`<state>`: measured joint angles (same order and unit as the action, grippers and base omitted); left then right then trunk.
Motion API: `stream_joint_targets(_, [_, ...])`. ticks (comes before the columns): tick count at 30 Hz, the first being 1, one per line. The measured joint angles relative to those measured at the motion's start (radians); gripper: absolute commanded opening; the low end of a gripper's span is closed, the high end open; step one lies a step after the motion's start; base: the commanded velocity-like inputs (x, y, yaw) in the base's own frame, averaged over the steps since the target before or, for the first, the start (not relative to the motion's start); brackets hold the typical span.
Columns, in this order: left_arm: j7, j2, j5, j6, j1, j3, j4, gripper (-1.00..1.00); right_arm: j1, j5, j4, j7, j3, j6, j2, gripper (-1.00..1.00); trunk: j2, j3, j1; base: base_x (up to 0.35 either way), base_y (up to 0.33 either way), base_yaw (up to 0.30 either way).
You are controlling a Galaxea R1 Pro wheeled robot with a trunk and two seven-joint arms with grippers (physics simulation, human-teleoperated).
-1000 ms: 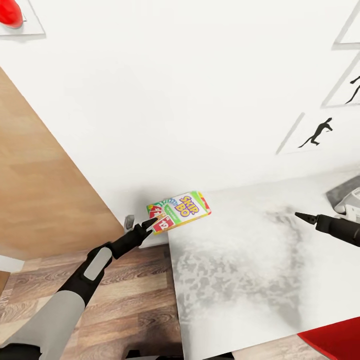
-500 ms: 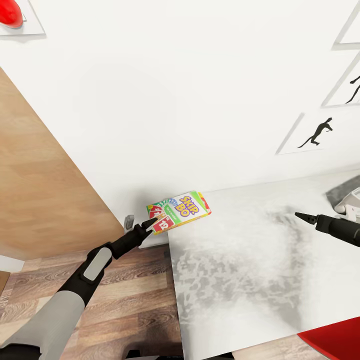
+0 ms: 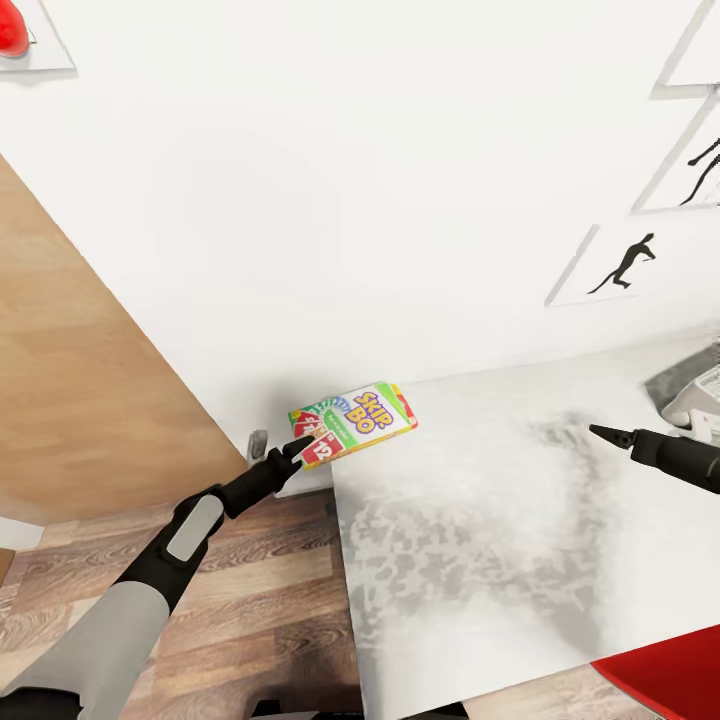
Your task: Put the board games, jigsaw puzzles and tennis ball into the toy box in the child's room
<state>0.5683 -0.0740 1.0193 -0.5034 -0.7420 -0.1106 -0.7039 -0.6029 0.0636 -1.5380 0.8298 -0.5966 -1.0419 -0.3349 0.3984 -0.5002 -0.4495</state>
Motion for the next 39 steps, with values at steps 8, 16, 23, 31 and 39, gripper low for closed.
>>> stream_joint_targets(8, [0.0,0.0,0.001,0.0,0.0,0.0,0.0,1.0,0.0,0.0,0.0,0.0,0.0,0.0,0.0,1.0,0.0,0.0,0.0,0.0,0.0,-0.059])
stream_joint_targets(16, [0.0,-0.001,0.001,0.0,0.0,0.0,0.0,1.0,0.001,0.0,0.0,0.0,0.0,0.0,-0.001,1.0,0.0,0.0,0.0,0.0,0.0,-0.017])
stream_joint_targets(23, [0.001,-0.001,0.001,0.0,0.0,0.0,0.0,1.0,0.001,0.0,-0.001,0.0,-0.001,0.0,-0.001,1.0,0.0,0.0,0.0,0.0,0.0,-0.006])
stream_joint_targets(31, [0.001,-0.002,0.001,0.0,0.001,0.001,0.0,1.0,0.001,0.0,-0.004,0.0,0.0,0.0,-0.001,1.0,0.0,0.0,0.0,0.0,0.0,-0.002])
stream_joint_targets(39, [0.001,-0.002,0.0,0.0,0.002,0.001,0.0,1.0,0.001,0.0,-0.004,0.0,0.0,0.0,-0.001,1.0,0.0,0.0,0.0,0.0,0.0,0.0])
